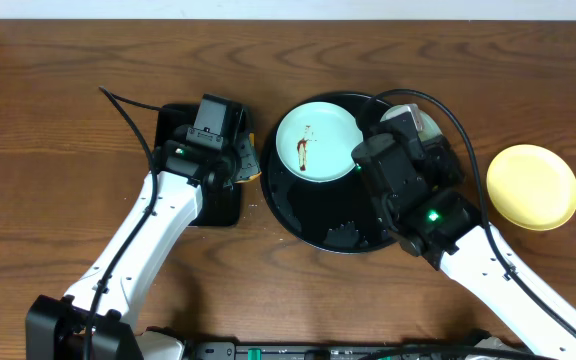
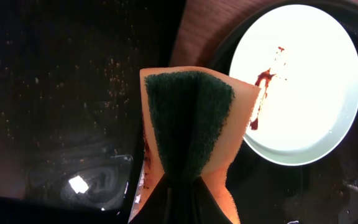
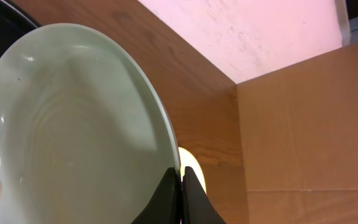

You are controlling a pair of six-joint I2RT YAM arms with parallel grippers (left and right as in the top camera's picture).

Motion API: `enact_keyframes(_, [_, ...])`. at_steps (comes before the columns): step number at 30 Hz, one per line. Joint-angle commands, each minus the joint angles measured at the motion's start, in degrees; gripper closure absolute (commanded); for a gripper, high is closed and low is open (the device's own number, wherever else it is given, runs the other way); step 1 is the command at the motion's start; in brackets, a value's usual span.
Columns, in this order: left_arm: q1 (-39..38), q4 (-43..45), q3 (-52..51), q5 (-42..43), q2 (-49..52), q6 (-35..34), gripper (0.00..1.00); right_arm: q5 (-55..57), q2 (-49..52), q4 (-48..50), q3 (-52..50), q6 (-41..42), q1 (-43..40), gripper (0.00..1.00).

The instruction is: Clean dirty plates on tray and stack at the side

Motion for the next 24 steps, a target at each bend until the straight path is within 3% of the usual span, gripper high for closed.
enact_keyframes(1, [0.3,-0.2,-0.1,0.1,-1.0,-0.5,0.92,2.6,-0.7,0.4,0.1,-1.1,0.5,0.99])
enact_keyframes(12, [0.3,-0.2,-0.1,0.1,-1.0,-0.5,0.92,4.0,-0.7,1.0,0.1,-1.4,0.5,0.99])
enact_keyframes(16, [0.3,-0.2,-0.1,0.1,-1.0,-0.5,0.92,4.8,-0.7,5.6,0.1,-6.1,0.7,0.99])
enact_keyframes(18, [0.3,-0.2,-0.1,0.1,-1.0,-0.5,0.92,1.8,-0.7,7.2,0.1,-12.7,1.5,0.99])
enact_keyframes(24, [0.3,-0.2,-0.1,0.1,-1.0,-0.5,0.92,6.4,-0.3,14.2,0.1,-20.7,1.4,0.99])
